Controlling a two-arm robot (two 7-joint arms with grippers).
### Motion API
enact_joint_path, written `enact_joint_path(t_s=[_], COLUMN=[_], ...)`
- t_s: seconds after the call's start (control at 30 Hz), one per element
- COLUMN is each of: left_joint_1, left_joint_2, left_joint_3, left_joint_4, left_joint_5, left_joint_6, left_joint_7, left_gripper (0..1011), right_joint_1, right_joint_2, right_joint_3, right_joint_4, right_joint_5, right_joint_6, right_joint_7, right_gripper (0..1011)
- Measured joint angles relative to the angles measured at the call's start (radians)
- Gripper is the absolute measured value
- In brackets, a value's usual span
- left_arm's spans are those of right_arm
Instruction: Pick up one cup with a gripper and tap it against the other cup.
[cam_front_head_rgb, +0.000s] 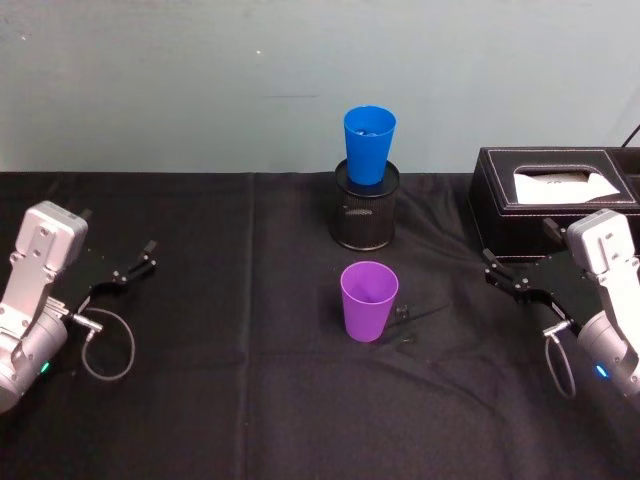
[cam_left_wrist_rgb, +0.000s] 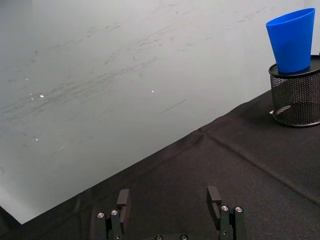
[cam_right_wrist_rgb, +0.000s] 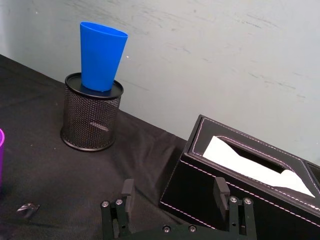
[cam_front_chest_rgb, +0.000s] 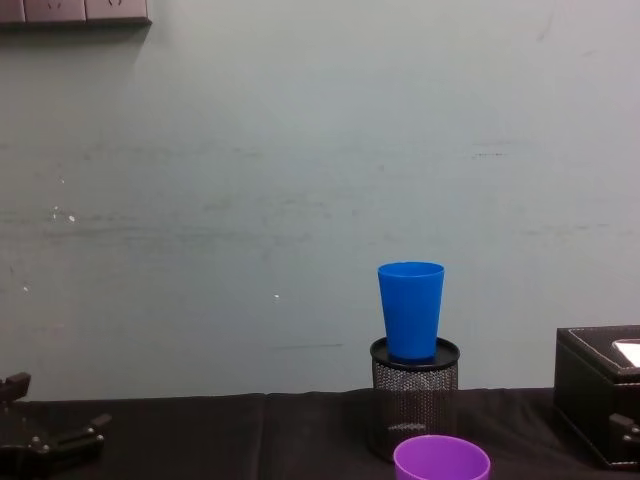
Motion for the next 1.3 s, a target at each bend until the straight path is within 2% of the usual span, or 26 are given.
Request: enact_joint_path(t_s=[1.3], left_joint_1=[0.000], left_joint_2=[0.000], left_joint_3=[0.000], left_joint_4=[0.000], left_joint_5=[0.000], left_joint_6=[0.000], left_joint_7=[0.000], left_gripper=[1000], right_joint_1=[0.000], right_joint_2=[0.000], right_joint_3=[0.000], right_joint_4=[0.000], right_joint_5=[0.000], right_joint_6=[0.000], right_joint_7=[0.000], right_gripper=[1003])
